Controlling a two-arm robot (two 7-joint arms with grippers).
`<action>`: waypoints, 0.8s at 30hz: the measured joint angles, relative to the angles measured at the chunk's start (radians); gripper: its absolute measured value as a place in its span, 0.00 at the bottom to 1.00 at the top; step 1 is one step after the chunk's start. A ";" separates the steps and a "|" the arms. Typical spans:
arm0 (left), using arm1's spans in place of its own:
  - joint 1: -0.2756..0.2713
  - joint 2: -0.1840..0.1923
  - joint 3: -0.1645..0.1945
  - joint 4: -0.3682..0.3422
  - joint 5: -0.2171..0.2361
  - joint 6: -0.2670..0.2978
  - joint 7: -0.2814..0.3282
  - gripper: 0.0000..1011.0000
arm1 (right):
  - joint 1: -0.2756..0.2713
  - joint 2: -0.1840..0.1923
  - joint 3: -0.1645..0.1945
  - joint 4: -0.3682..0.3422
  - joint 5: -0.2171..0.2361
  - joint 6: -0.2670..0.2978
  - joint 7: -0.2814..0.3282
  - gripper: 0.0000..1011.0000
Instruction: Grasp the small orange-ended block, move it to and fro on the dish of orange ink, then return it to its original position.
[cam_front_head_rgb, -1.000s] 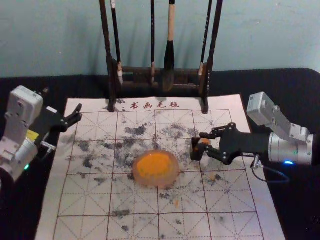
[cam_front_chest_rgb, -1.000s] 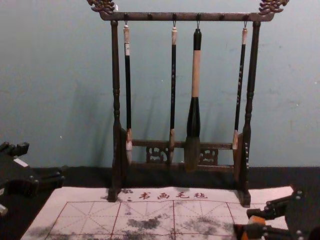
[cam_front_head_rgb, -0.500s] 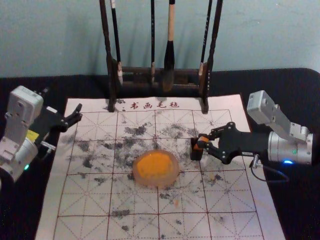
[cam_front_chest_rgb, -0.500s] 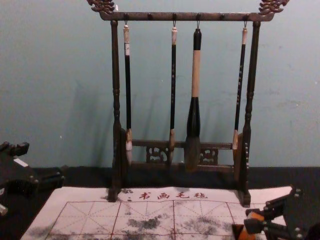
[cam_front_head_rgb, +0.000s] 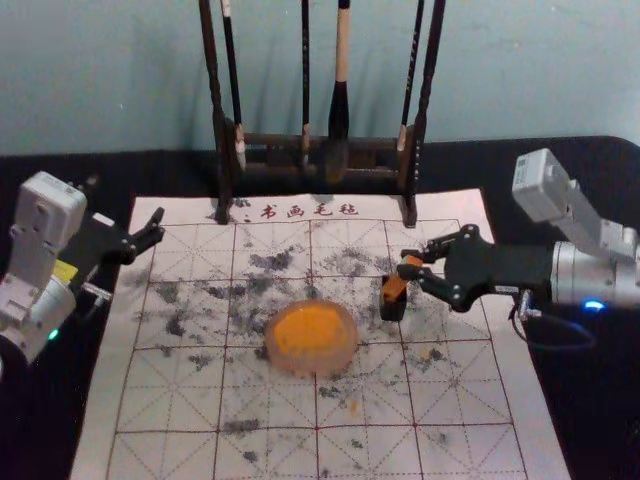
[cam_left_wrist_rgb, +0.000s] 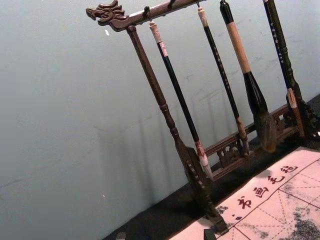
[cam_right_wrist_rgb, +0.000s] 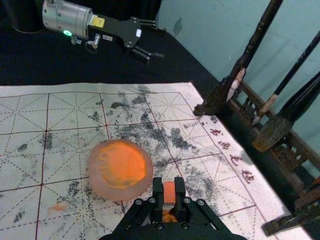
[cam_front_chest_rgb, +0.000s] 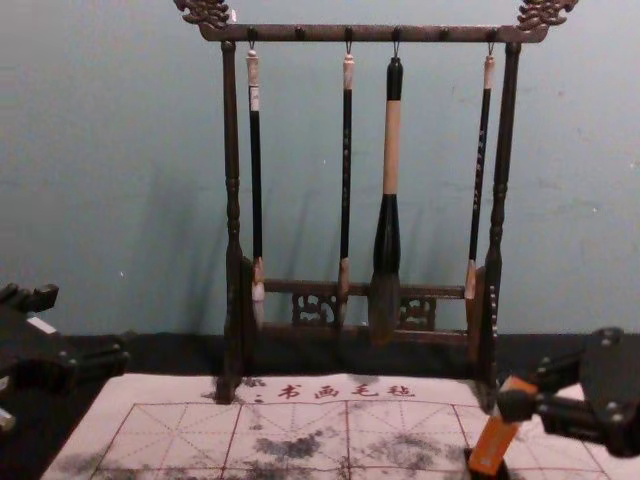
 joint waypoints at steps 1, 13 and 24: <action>0.000 0.000 0.000 0.000 0.000 0.000 0.000 0.99 | 0.002 0.005 -0.001 -0.007 -0.001 0.003 0.000 0.13; 0.000 0.000 0.000 0.000 0.000 0.000 0.000 0.99 | 0.087 0.027 -0.054 -0.060 -0.038 0.025 0.053 0.13; 0.000 0.000 0.000 0.000 0.000 0.000 0.000 0.99 | 0.175 -0.053 -0.139 0.010 -0.052 0.079 0.086 0.13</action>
